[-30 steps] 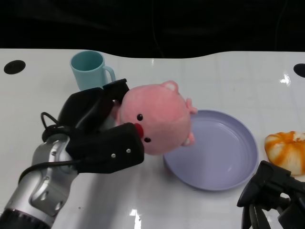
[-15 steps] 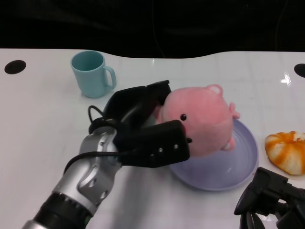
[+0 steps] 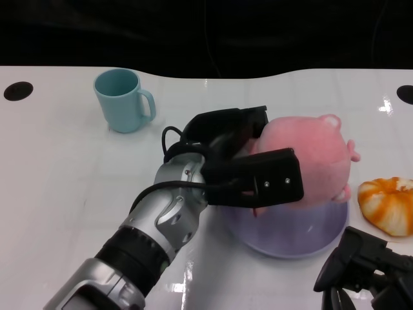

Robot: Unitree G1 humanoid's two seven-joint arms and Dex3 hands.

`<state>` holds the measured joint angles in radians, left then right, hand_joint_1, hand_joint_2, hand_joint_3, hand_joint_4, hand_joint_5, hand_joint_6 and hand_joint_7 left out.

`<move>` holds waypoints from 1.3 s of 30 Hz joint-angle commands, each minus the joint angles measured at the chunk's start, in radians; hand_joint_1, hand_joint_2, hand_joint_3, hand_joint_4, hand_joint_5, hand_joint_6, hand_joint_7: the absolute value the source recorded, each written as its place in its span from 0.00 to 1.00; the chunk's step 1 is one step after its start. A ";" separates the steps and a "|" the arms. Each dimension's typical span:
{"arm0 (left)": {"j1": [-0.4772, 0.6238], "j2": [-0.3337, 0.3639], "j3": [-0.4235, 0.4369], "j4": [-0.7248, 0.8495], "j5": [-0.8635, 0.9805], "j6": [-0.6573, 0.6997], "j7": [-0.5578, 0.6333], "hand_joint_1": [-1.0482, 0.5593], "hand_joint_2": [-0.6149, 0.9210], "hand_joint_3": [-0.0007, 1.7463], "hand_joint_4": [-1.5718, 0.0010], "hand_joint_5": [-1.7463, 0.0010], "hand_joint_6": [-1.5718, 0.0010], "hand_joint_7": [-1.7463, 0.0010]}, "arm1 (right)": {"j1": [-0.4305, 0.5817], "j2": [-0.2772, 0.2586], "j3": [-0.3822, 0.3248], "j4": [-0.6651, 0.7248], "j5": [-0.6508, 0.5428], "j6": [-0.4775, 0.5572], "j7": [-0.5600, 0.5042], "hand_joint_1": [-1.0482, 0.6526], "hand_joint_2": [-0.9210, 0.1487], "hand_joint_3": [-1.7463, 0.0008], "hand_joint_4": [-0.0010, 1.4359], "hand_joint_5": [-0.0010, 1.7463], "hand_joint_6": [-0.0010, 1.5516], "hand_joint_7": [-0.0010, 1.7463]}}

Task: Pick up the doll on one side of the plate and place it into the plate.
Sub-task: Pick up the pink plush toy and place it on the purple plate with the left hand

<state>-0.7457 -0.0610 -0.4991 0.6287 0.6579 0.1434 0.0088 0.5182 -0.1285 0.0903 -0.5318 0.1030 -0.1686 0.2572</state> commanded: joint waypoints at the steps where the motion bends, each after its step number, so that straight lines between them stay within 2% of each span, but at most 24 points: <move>1: -0.044 -0.006 -0.002 0.047 -0.004 -0.012 0.013 0.50 0.81 0.55 0.42 0.00 0.55 0.11 | -0.002 -0.007 0.001 -0.013 -0.007 -0.012 -0.005 0.49 0.48 0.15 0.50 1.00 0.38 0.91; 3: -0.053 -0.013 -0.002 0.070 -0.007 -0.011 0.006 0.50 0.81 0.55 0.43 0.00 0.55 0.08 | -0.002 -0.007 0.002 -0.014 -0.012 -0.015 -0.007 0.49 0.48 0.15 0.50 1.00 0.38 0.91; 4: -0.058 -0.017 -0.001 0.080 -0.011 -0.006 -0.003 0.50 0.80 0.51 0.44 0.00 0.54 0.14 | -0.002 -0.007 0.003 -0.016 -0.015 -0.014 -0.009 0.49 0.48 0.15 0.50 1.00 0.38 0.91; 5: -0.062 -0.020 0.001 0.088 -0.015 -0.001 -0.013 0.51 0.80 0.47 0.45 0.00 0.52 0.22 | -0.002 -0.006 0.004 -0.017 -0.018 -0.014 -0.010 0.49 0.48 0.15 0.50 1.00 0.38 0.91; 6: -0.065 -0.022 0.001 0.093 -0.018 0.001 -0.019 0.50 0.82 0.34 0.47 0.00 0.45 0.42 | -0.002 -0.006 0.004 -0.018 -0.020 -0.013 -0.011 0.49 0.48 0.16 0.50 1.00 0.38 0.91; 7: -0.068 -0.022 0.000 0.092 -0.019 0.012 -0.035 0.49 0.84 0.27 0.48 0.00 0.42 0.51 | -0.001 -0.006 0.005 -0.022 -0.018 -0.008 -0.013 0.49 0.48 0.16 0.50 1.00 0.38 0.91; 9: -0.071 -0.022 -0.004 0.086 -0.016 0.032 -0.059 0.46 0.93 0.11 0.53 0.00 0.36 0.77 | 0.001 -0.005 0.005 -0.028 -0.016 0.001 -0.014 0.49 0.47 0.16 0.50 1.00 0.38 0.91; 10: -0.072 -0.021 -0.008 0.079 -0.012 0.045 -0.074 0.46 0.95 0.08 0.53 0.00 0.35 0.82 | 0.001 -0.005 0.005 -0.031 -0.017 0.003 -0.015 0.49 0.47 0.16 0.50 1.00 0.38 0.91; 13: -0.064 -0.006 -0.019 0.048 -0.006 0.050 -0.112 0.43 0.99 0.07 0.56 0.06 0.45 0.94 | 0.002 -0.007 0.003 -0.035 -0.017 0.004 -0.014 0.49 0.47 0.16 0.50 1.00 0.38 0.91; 14: -0.061 0.000 -0.021 0.038 -0.006 0.049 -0.124 0.38 1.00 0.08 0.58 0.15 0.48 0.97 | 0.002 -0.007 0.003 -0.035 -0.015 0.004 -0.014 0.50 0.47 0.16 0.50 1.00 0.38 0.91; 15: -0.058 0.009 -0.026 0.026 -0.006 0.046 -0.143 0.31 1.00 0.11 0.65 0.28 0.53 0.99 | 0.002 -0.006 0.002 -0.035 -0.012 0.006 -0.014 0.50 0.47 0.16 0.50 1.00 0.38 0.91; 16: -0.058 0.022 -0.037 0.011 0.000 0.042 -0.170 0.26 1.00 0.13 0.70 0.40 0.57 0.99 | 0.002 -0.007 0.000 -0.037 -0.010 0.010 -0.014 0.50 0.47 0.16 0.50 1.00 0.38 0.91; 18: -0.055 0.044 -0.059 -0.015 0.013 0.036 -0.206 0.16 1.00 0.20 0.76 0.72 0.71 1.00 | 0.002 -0.007 -0.002 -0.039 -0.006 0.013 -0.013 0.50 0.47 0.16 0.50 1.00 0.38 0.91; 21: -0.051 0.067 -0.084 -0.033 0.030 0.023 -0.221 0.08 1.00 0.25 0.88 0.87 0.85 1.00 | 0.000 -0.008 -0.005 -0.039 0.003 0.016 -0.010 0.51 0.47 0.15 0.50 1.00 0.38 0.91; 24: -0.048 0.088 -0.101 -0.049 0.035 0.017 -0.242 0.03 1.00 0.30 0.97 0.93 0.93 1.00 | -0.001 -0.008 -0.006 -0.041 0.006 0.026 -0.013 0.52 0.48 0.15 0.50 1.00 0.37 0.91; 25: -0.044 0.094 -0.102 -0.057 0.034 0.013 -0.248 0.01 1.00 0.31 0.99 0.97 0.96 1.00 | -0.002 -0.008 -0.007 -0.041 0.005 0.028 -0.014 0.52 0.48 0.15 0.50 1.00 0.38 0.91; 27: -0.037 0.106 -0.100 -0.074 0.031 0.006 -0.255 0.00 1.00 0.32 1.00 0.99 0.99 1.00 | -0.004 -0.007 -0.008 -0.040 0.005 0.028 -0.014 0.52 0.48 0.14 0.50 1.00 0.38 0.91; 32: -0.020 0.139 -0.096 -0.119 0.029 -0.011 -0.267 0.00 1.00 0.33 1.00 1.00 1.00 1.00 | -0.008 -0.006 -0.011 -0.042 0.010 0.046 -0.016 0.52 0.49 0.14 0.50 1.00 0.38 0.91; 39: 0.048 0.229 -0.075 -0.289 0.035 -0.032 -0.280 0.00 1.00 0.34 1.00 1.00 1.00 1.00 | -0.016 -0.008 -0.018 -0.029 0.027 0.039 -0.007 0.53 0.50 0.13 0.50 1.00 0.37 0.91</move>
<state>-0.7148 0.1395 -0.5895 0.3754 0.6869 0.1182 -0.2607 0.5032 -0.1289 0.0809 -0.5620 0.1145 -0.1279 0.2490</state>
